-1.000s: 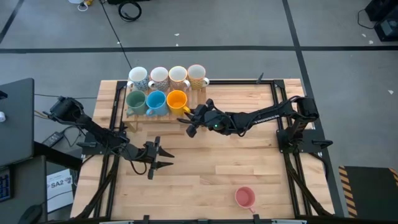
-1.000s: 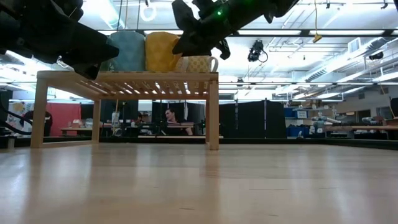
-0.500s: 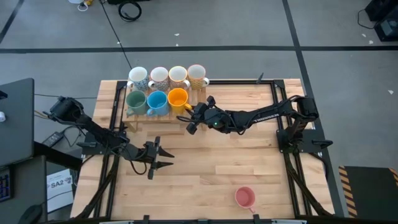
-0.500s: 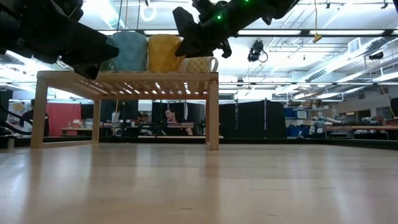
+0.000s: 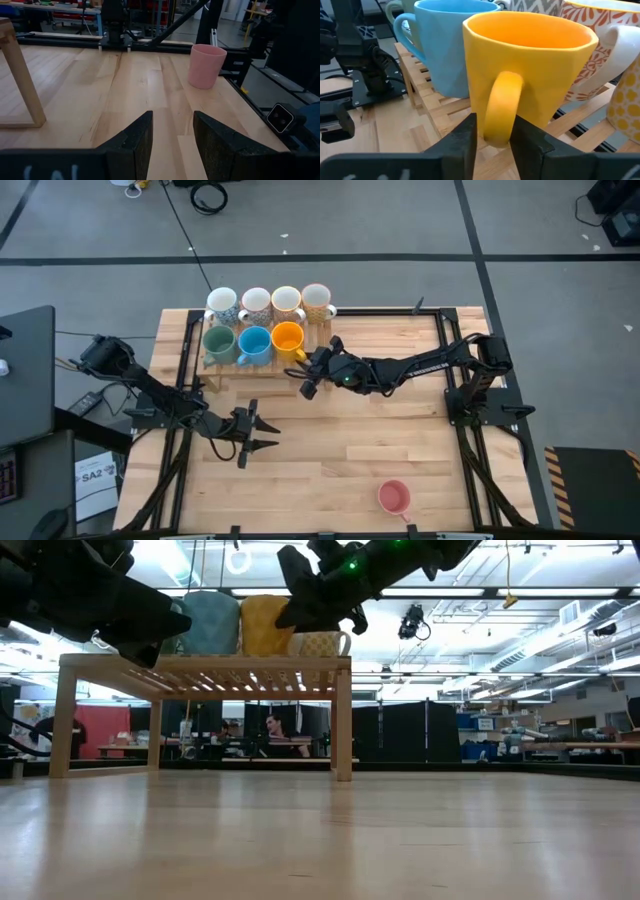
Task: Place coffee mugs
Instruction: Put the yellow mug on the shelf, then move the pink mug to the middle of the table
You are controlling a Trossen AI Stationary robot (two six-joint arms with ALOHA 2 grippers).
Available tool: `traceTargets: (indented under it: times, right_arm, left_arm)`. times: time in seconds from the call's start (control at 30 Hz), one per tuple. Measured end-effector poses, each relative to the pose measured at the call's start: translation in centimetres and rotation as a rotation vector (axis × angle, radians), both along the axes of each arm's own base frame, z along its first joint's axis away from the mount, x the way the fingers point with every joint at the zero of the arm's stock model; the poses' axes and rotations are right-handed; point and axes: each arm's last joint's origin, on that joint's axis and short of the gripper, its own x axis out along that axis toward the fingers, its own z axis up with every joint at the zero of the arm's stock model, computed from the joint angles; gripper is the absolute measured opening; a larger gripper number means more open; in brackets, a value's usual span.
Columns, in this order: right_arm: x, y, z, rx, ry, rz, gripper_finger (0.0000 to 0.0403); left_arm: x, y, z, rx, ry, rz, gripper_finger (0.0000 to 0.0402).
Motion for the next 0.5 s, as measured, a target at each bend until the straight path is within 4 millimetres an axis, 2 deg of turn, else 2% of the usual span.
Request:
traceTargets:
  times: [0.3,0.5]
  right_arm:
    - [0.0,0.0,0.1,0.0,-0.001,0.0,0.0169]
    - [-0.7,0.2,1.6,0.002,-0.041,0.005,0.0186]
  left_arm:
    - [0.0,0.0,0.0,0.0,0.0,0.0,0.0148]
    - [0.0,0.0,0.0,0.0,0.0,0.0,0.0148]
